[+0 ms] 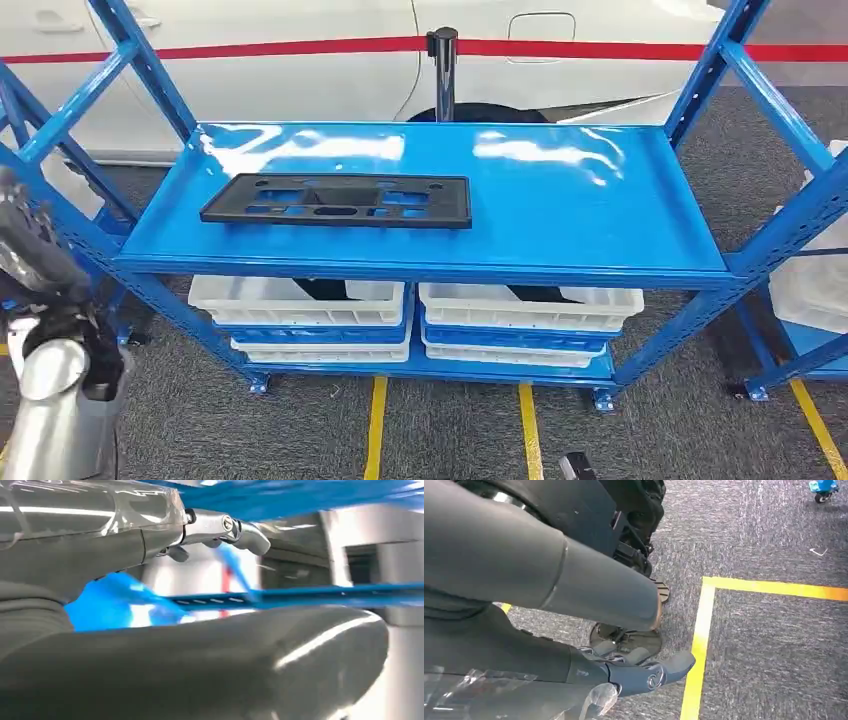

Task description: Take the parts from the cabinet and place them on the table.

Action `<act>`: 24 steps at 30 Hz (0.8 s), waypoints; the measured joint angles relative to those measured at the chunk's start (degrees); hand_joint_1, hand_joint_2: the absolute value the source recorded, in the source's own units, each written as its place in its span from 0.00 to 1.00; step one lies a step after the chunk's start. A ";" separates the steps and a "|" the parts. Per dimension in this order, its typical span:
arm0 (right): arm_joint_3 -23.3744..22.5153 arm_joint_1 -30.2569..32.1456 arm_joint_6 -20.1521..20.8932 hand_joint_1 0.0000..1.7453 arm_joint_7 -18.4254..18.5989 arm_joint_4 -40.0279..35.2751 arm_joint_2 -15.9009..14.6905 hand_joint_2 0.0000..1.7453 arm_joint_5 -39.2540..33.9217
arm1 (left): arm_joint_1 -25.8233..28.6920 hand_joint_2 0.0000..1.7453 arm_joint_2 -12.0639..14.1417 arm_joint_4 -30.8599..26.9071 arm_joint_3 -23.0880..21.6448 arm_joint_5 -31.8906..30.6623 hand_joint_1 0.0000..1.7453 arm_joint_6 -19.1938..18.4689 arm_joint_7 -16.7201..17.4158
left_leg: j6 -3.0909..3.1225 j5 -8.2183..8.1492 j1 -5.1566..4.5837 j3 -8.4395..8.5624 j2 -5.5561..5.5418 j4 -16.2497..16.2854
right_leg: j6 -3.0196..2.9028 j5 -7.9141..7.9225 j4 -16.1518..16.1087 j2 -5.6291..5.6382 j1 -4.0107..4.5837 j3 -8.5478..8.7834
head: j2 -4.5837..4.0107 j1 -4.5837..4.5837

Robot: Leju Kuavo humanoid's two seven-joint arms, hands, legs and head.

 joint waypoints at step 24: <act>6.60 -3.17 0.00 0.00 1.14 0.70 0.72 0.00 -0.48 | -14.21 0.00 5.07 -12.08 -24.98 -24.25 0.00 -19.97 18.94 | 0.01 0.00 0.00 -0.03 0.02 0.03 | -0.03 0.04 0.00 0.01 0.00 -0.04 | 0.00 0.00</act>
